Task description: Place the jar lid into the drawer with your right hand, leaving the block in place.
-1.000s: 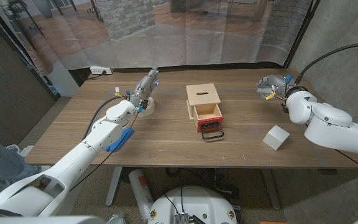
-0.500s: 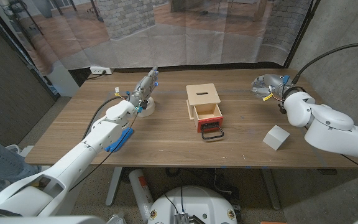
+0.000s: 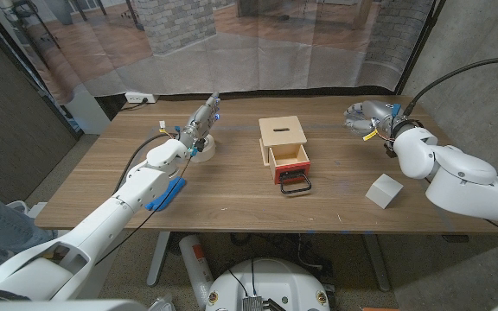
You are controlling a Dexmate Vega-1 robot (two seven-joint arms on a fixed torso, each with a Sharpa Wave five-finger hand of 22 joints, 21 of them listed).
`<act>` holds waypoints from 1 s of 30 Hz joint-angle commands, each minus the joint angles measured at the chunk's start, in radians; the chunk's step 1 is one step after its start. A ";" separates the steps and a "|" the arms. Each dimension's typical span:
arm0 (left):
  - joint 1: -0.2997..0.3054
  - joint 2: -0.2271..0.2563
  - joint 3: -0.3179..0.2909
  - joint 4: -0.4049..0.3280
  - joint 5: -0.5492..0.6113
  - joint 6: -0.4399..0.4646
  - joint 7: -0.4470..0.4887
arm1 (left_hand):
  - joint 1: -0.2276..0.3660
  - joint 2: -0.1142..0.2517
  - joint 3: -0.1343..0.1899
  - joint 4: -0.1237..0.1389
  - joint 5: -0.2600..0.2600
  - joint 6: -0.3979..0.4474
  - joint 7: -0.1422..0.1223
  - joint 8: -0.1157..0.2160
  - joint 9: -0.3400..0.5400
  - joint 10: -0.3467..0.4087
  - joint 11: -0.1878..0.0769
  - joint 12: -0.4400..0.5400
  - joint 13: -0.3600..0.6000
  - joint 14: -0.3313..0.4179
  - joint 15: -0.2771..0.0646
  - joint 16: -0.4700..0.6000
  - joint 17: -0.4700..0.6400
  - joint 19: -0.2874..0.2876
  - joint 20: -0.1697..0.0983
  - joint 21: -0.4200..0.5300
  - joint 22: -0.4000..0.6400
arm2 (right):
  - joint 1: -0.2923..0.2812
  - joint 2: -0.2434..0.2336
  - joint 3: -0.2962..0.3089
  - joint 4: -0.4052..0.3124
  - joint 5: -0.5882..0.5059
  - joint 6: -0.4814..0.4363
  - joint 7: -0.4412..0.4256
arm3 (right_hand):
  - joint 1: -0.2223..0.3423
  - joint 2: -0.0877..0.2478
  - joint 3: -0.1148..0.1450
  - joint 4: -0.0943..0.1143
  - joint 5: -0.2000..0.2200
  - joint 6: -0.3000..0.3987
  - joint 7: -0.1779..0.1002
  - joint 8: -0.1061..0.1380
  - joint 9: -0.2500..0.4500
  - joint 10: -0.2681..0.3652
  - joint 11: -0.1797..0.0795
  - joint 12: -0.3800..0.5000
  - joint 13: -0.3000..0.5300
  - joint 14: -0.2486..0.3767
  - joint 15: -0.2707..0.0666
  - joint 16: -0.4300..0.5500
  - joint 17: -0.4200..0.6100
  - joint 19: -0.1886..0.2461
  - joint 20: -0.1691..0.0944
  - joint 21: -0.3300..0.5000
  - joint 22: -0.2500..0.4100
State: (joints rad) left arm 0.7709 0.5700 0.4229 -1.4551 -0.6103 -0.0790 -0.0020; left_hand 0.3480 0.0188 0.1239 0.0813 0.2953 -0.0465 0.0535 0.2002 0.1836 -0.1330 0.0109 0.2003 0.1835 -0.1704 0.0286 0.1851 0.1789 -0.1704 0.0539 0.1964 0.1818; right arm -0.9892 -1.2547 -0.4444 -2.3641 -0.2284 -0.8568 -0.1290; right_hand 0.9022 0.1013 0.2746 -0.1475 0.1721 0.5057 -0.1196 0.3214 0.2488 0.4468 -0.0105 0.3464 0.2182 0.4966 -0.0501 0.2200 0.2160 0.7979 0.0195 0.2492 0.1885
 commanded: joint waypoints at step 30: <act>0.004 0.010 -0.010 -0.011 0.001 -0.006 0.001 | 0.013 0.008 -0.008 -0.003 -0.008 0.002 -0.002 -0.002 0.005 0.000 0.000 0.001 0.002 -0.033 -0.005 0.001 0.002 -0.135 -0.007 0.007 0.003 | -0.129 -0.002 0.127 -0.065 -0.009 0.197 -0.046 | 0.015 0.000 0.009 0.003 0.009 0.027 -0.003 0.001 0.006 0.025 0.000 -0.005 0.001 0.025 -0.059 0.003 0.006 0.017 -0.014 -0.005 0.003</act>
State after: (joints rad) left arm 0.7668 0.5724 0.4180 -1.4502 -0.6090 -0.0867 -0.0075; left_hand 0.3533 0.0241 0.1198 0.0773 0.2875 -0.0465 0.0535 0.2002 0.1836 -0.1330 0.0108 0.2003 0.1835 -0.1704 0.0286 0.1851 0.1789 -0.1740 0.0502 0.2003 0.1818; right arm -1.0920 -1.2657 -0.3436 -2.4197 -0.2312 -0.7145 -0.1721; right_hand 0.9021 0.1013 0.2787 -0.1431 0.1747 0.5236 -0.1233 0.3214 0.2486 0.4616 -0.0143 0.3464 0.2180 0.5150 -0.0502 0.2200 0.2160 0.7980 0.0196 0.2415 0.1888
